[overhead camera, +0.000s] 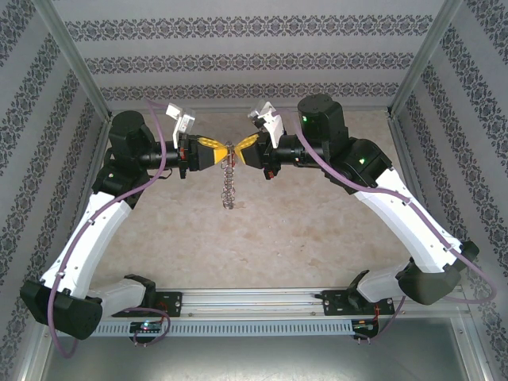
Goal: Put the keys on the keyring
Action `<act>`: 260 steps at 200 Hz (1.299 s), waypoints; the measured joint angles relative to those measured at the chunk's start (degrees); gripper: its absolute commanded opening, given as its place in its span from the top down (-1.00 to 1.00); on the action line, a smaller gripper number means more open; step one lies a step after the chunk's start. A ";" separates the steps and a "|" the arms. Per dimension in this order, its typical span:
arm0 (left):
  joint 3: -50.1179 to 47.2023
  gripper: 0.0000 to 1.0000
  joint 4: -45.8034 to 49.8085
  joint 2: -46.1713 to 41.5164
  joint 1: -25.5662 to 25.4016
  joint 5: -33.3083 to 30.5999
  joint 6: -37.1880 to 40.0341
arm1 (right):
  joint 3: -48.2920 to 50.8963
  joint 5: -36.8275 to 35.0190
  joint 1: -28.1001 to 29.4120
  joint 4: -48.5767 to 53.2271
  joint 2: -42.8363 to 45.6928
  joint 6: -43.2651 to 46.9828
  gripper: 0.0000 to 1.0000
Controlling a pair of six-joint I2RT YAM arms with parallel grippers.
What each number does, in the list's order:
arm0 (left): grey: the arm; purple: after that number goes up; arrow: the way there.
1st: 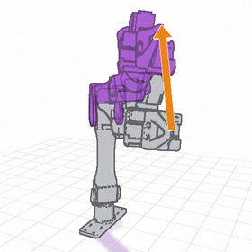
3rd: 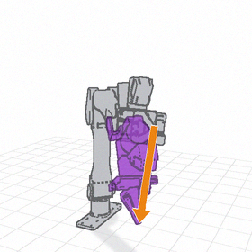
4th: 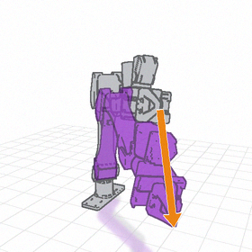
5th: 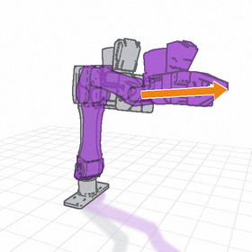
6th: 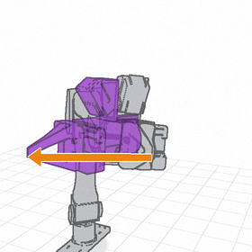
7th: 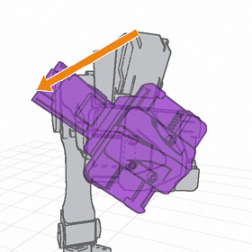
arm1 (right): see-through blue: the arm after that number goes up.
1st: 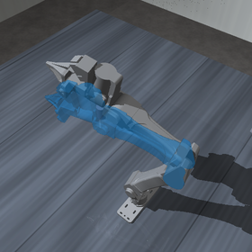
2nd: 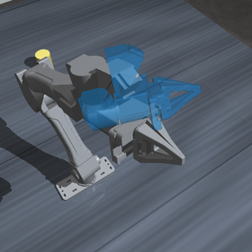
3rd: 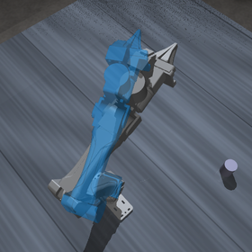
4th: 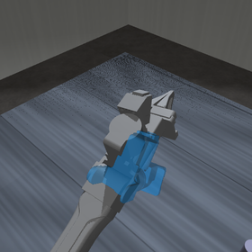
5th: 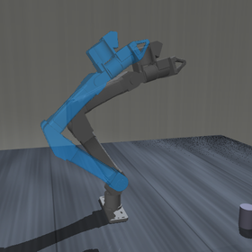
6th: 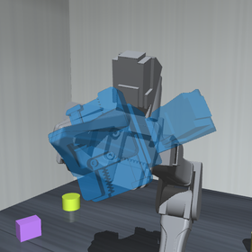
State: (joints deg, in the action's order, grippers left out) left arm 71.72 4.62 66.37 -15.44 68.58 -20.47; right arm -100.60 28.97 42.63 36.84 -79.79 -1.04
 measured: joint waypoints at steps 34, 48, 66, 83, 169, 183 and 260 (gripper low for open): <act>0.00 1.00 0.00 0.02 0.00 0.00 0.00 | 0.28 -0.02 0.00 0.02 0.02 0.00 1.00; 0.00 1.00 0.00 0.04 0.00 0.00 0.00 | 0.39 -0.02 0.00 0.02 0.04 0.02 1.00; 0.07 1.00 0.00 0.07 0.00 0.00 0.00 | 0.76 -0.04 0.00 0.00 0.04 0.02 1.00; 0.11 1.00 0.00 0.09 0.00 0.00 0.00 | 1.07 -0.28 0.00 0.02 0.07 0.02 1.00; 0.11 1.00 0.00 0.09 0.00 0.00 0.00 | 1.77 -0.46 0.00 -0.26 0.55 -0.02 1.00; 0.11 1.00 0.00 0.09 0.00 0.00 0.00 | 1.77 -0.46 0.00 -0.26 0.57 -0.02 1.00; 0.11 1.00 0.00 0.09 0.00 0.00 0.00 | 1.90 -0.46 0.00 -0.39 1.09 -0.04 1.00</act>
State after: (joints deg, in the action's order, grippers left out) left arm 71.83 4.62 66.46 -15.44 68.58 -20.47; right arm -98.70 28.51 42.63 36.45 -78.70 -1.08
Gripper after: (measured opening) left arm 0.049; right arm 0.047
